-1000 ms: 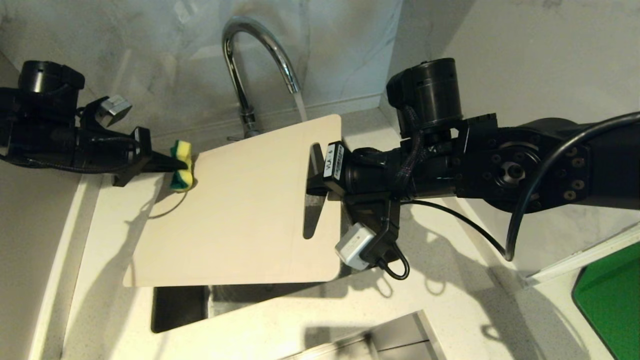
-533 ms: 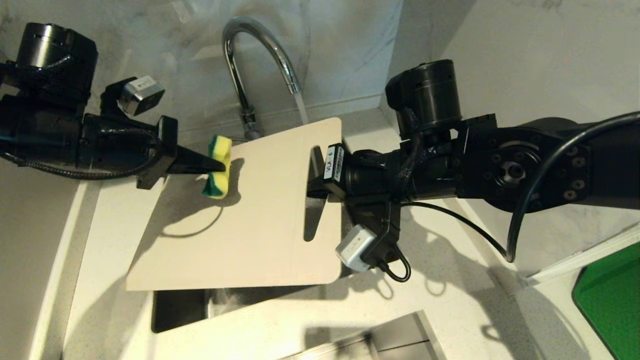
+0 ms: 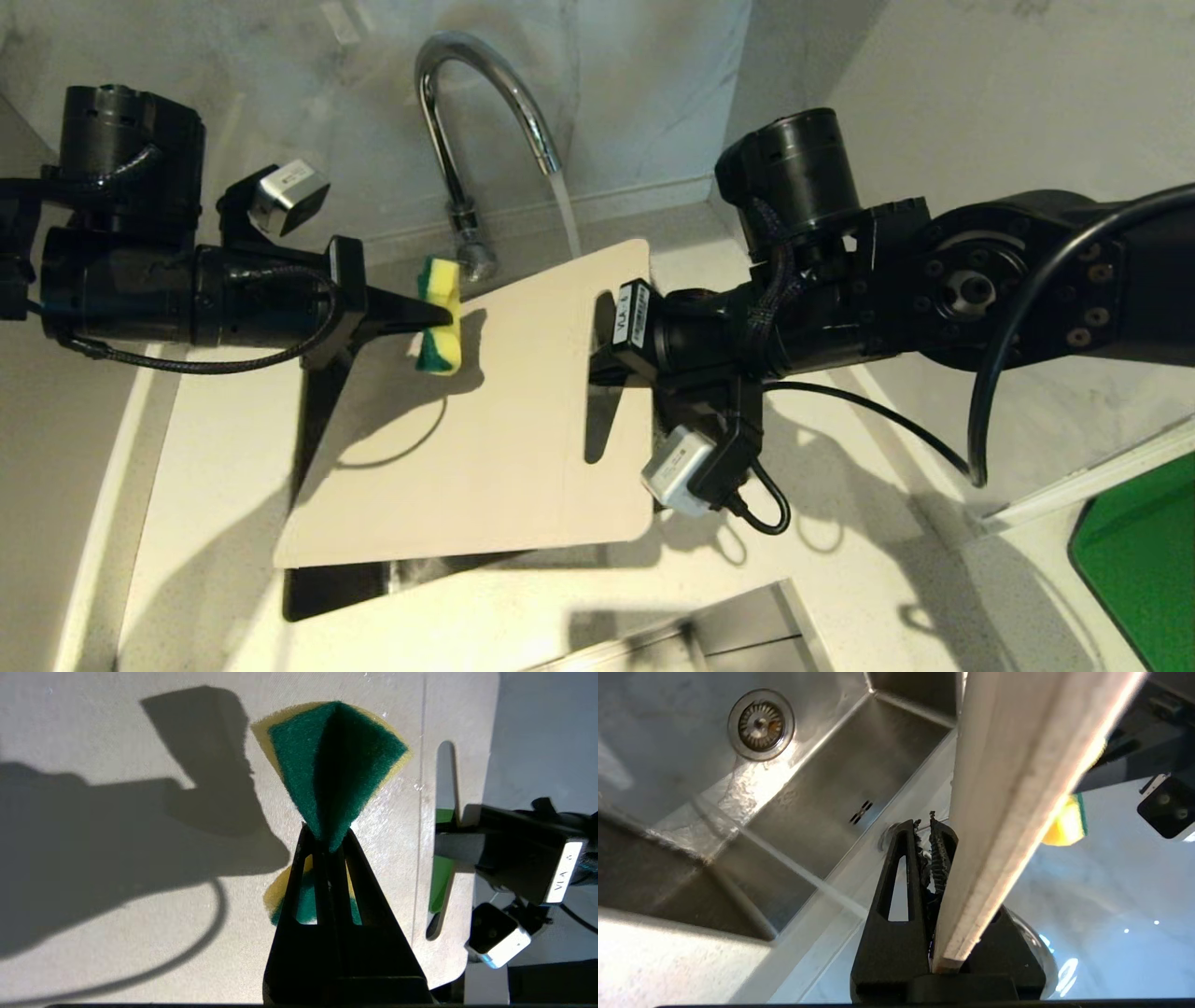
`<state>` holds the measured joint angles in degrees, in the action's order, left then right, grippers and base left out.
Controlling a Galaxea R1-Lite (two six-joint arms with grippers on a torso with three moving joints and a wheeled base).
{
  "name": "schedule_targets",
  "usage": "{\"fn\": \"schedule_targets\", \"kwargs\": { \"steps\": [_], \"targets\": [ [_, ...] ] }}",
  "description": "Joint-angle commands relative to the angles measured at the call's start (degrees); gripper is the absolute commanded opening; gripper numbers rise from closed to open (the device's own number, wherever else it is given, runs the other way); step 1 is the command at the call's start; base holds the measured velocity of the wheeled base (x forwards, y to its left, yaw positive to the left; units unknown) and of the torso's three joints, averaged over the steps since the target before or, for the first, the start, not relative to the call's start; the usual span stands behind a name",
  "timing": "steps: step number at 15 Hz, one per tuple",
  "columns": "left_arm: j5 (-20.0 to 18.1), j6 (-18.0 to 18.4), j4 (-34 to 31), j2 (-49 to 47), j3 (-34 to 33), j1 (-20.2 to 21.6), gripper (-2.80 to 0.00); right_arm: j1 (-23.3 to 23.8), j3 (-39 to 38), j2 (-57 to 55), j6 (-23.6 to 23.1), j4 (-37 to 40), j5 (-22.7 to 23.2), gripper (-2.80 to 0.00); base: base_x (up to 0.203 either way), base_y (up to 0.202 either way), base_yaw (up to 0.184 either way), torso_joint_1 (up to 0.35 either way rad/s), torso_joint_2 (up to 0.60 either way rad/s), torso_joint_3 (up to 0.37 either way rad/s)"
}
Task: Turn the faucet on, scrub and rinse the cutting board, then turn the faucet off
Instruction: Scrub the cutting board underwater
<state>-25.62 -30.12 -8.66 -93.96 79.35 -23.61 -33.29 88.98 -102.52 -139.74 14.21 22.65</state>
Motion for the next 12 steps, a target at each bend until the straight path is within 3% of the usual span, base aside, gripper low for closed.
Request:
{"fn": "schedule_targets", "kwargs": {
  "steps": [1,4,7,12],
  "targets": [
    [0.05,-0.02,-0.04,-0.78,-0.71,-0.19,-2.8,-0.04,3.15,-1.08,-1.35,2.02,-0.16,-2.8,0.0,0.0,0.0,0.0,0.0,0.0],
    [0.05,0.44,0.02,-0.54,-2.98,0.13,-2.8,-0.02,6.29,-2.23,-2.46,4.77,-0.76,-2.8,0.0,0.0,0.0,0.0,0.0,0.0],
    [0.05,3.63,0.12,-0.02,-6.86,0.54,-2.8,-0.02,6.38,-2.51,-2.46,4.69,-1.38,-2.8,0.0,0.0,0.0,0.0,0.0,0.0],
    [-0.11,5.36,5.21,-0.45,-13.61,5.68,-2.8,-0.02,6.73,-2.25,-2.46,4.69,-1.38,-2.8,0.0,0.0,0.0,0.0,0.0,0.0]
  ]
}}
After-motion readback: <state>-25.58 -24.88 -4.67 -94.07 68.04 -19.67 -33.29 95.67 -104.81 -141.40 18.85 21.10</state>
